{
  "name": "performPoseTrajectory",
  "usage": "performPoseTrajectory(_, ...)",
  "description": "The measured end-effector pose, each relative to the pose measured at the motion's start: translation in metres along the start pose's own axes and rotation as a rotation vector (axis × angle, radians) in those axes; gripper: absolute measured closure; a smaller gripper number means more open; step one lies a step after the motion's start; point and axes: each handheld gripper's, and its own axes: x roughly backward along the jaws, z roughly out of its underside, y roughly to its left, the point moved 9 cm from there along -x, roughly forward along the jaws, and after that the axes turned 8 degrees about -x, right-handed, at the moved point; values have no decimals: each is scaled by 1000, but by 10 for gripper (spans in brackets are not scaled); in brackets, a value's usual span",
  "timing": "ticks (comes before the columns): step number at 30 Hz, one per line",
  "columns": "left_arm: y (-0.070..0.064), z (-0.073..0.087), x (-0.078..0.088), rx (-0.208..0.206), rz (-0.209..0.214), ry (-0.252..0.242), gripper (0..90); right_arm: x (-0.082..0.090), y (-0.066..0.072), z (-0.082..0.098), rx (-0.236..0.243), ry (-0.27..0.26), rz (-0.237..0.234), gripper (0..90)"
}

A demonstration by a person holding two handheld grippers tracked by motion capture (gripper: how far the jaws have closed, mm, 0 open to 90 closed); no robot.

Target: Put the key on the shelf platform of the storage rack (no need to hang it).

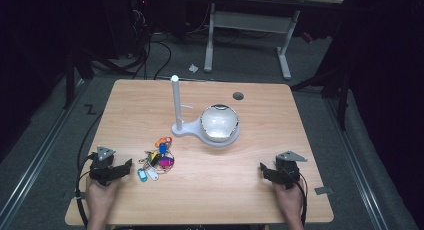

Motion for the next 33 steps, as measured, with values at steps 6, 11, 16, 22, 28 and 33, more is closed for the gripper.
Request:
performPoseTrajectory(6,0,1,0,0,4,9,234,0,0,0,-1,0,0,311)
performPoseTrajectory(11,-1,1,0,-5,6,9,224,0,0,0,-1,0,0,311)
performPoseTrajectory(16,-1,1,0,-15,7,14,224,0,0,0,-1,0,0,311)
performPoseTrajectory(22,-1,1,2,-25,18,18,263,0,0,0,-3,0,0,311)
performPoseTrajectory(28,-5,-1,7,-2,48,32,275,0,0,0,-1,0,0,311)
performPoseTrajectory(33,-10,1,13,0,75,57,282,0,0,0,-2,0,0,311)
